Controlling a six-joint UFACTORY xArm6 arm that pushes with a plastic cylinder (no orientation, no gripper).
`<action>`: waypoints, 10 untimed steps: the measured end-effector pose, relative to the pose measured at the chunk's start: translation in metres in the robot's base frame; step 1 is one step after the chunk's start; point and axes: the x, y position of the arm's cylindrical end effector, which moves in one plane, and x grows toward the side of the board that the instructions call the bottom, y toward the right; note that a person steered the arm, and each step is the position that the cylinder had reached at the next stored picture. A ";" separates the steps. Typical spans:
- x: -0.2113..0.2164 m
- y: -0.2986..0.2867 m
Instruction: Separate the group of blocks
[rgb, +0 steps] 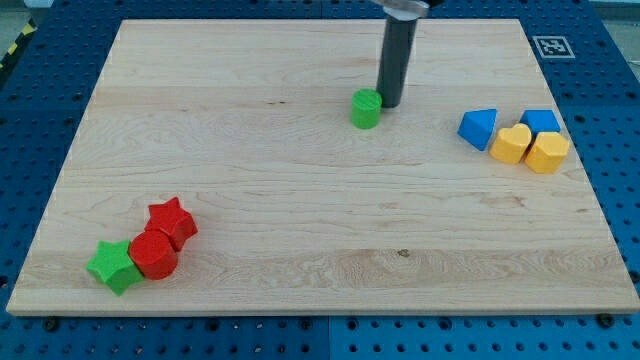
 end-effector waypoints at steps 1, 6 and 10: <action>-0.027 0.036; 0.099 0.260; 0.089 0.202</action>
